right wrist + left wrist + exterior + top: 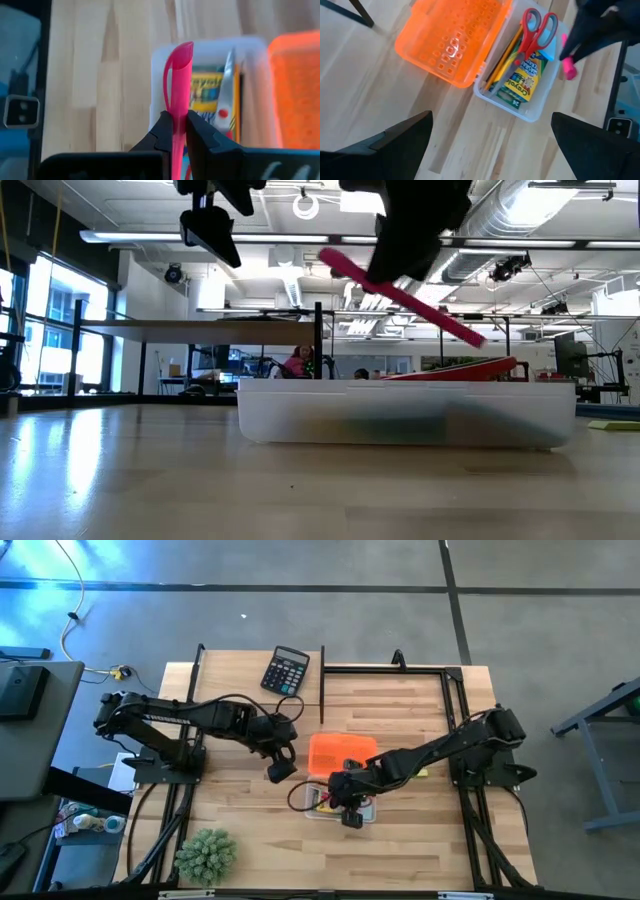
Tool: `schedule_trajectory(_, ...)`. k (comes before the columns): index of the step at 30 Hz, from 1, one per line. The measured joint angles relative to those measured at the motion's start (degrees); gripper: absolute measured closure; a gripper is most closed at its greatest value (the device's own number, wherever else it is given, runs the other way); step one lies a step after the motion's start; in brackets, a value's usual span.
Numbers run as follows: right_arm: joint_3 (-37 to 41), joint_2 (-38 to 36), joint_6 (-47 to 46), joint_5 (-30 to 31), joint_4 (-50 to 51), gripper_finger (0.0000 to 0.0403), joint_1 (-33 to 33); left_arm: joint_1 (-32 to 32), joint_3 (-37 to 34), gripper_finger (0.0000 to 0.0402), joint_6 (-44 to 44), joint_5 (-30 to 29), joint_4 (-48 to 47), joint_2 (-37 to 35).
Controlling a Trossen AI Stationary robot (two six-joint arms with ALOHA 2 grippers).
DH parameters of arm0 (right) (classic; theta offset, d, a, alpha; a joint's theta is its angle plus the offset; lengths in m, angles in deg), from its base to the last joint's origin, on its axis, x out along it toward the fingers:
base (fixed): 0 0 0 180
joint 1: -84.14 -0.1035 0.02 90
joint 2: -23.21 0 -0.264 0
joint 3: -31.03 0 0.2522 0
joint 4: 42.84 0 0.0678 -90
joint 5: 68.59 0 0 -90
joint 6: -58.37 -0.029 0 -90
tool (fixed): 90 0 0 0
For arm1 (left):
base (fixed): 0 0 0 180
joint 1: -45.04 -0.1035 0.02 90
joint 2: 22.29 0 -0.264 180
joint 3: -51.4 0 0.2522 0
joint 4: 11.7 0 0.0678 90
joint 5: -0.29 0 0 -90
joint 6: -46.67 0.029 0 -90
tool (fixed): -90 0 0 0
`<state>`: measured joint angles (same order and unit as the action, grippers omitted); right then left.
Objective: Pack school essentials
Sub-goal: Put the pink pen into the supply box, then put the yellow eraser into the supply box
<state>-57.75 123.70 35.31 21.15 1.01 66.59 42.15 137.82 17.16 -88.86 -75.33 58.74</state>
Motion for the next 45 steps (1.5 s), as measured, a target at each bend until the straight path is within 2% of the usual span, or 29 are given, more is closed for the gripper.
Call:
schedule_trajectory(6,0.0,3.4,1.1,-3.0,0.6,0.0390,-0.3,1.8,0.0,0.0007,-2.0,0.0,0.0,0.0)
schedule_trajectory(16,0.1,5.6,2.6,-3.0,5.3,0.0388,-0.1,4.5,0.0,0.0007,-6.8,0.4,0.0,0.0)
schedule_trajectory(20,0.1,5.7,2.6,-3.0,5.6,0.0366,-0.1,5.5,0.0,0.0007,-7.4,0.4,0.1,0.0)
schedule_trajectory(30,0.1,5.7,0.1,-1.9,5.4,0.0279,-0.1,6.4,0.0,0.0007,-7.4,0.5,0.1,0.0)
schedule_trajectory(38,0.1,5.0,-4.5,-2.8,5.5,0.0270,-0.1,6.4,0.0,0.0007,-7.2,0.5,0.0,0.0)
schedule_trajectory(45,0.1,1.2,-9.1,2.6,7.1,0.0270,-0.1,6.4,0.0,0.0007,-4.7,0.4,0.2,0.0)
